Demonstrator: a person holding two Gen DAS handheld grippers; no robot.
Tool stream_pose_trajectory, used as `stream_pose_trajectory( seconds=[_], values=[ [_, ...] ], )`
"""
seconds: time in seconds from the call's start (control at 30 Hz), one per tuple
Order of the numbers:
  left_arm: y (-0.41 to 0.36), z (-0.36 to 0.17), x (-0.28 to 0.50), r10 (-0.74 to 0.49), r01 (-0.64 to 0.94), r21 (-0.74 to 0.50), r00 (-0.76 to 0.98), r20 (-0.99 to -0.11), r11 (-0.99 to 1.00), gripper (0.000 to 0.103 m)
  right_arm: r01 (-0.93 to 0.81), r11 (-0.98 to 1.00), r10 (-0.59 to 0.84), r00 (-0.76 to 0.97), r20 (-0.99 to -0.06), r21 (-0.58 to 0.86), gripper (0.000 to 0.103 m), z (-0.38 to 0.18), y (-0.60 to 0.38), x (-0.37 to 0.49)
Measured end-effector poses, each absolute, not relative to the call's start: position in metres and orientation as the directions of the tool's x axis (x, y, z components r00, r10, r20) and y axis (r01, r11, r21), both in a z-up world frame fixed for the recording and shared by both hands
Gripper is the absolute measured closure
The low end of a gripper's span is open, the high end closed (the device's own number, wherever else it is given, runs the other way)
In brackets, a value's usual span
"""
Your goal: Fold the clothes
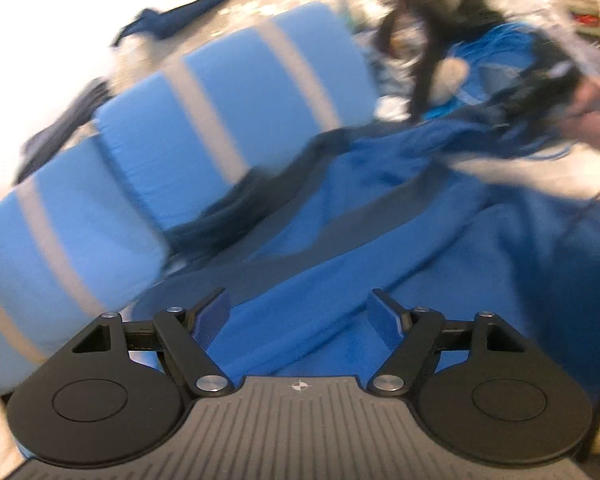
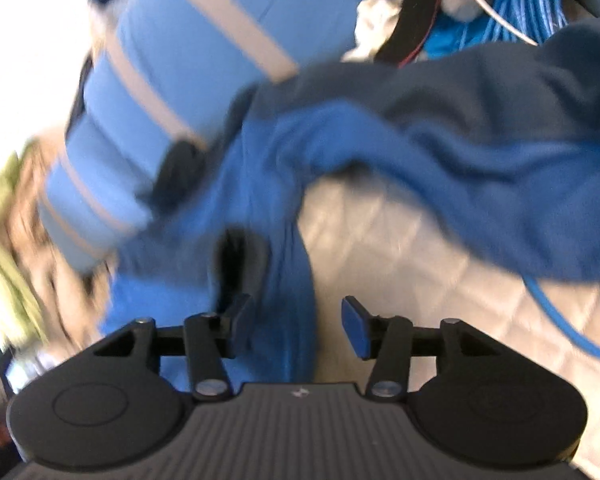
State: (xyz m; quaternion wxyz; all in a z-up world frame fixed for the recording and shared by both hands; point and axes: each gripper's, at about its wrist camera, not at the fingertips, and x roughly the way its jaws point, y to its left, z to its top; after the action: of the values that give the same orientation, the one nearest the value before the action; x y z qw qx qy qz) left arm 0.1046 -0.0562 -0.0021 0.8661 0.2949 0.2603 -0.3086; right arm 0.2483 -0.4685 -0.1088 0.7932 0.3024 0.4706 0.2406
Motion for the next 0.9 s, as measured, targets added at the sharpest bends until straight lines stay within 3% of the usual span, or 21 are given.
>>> stream_pose_trajectory(
  seconds=[0.2, 0.37, 0.53, 0.6, 0.63, 0.9],
  values=[
    [-0.102, -0.017, 0.094, -0.451, 0.761, 0.304, 0.602, -0.659, 0.573, 0.03, -0.05, 0.6, 0.711, 0.49, -0.504, 0.798, 0.041, -0.132, -0.458, 0.294],
    [-0.127, -0.024, 0.089, -0.478, 0.795, 0.275, 0.559, -0.677, 0.54, 0.03, 0.041, 0.548, 0.683, 0.554, -0.475, 0.836, 0.055, -0.168, -0.448, 0.331],
    [-0.145, -0.027, 0.087, -0.51, 0.829, 0.23, 0.507, -0.695, 0.511, 0.03, 0.115, 0.448, 0.654, 0.633, -0.413, 0.887, 0.062, -0.19, -0.447, 0.351],
    [-0.154, -0.03, 0.087, -0.513, 0.839, 0.207, 0.483, -0.709, 0.504, 0.03, 0.139, 0.438, 0.633, 0.654, -0.414, 0.888, 0.073, -0.192, -0.445, 0.356],
    [-0.159, -0.032, 0.087, -0.513, 0.843, 0.192, 0.47, -0.719, 0.503, 0.031, 0.149, 0.436, 0.622, 0.663, -0.417, 0.888, 0.085, -0.193, -0.444, 0.358],
    [-0.199, -0.043, 0.084, -0.573, 0.885, 0.043, 0.337, -0.747, 0.464, 0.031, 0.044, 0.6, 0.623, 0.601, -0.501, 0.799, 0.09, -0.16, -0.438, 0.394]
  ],
)
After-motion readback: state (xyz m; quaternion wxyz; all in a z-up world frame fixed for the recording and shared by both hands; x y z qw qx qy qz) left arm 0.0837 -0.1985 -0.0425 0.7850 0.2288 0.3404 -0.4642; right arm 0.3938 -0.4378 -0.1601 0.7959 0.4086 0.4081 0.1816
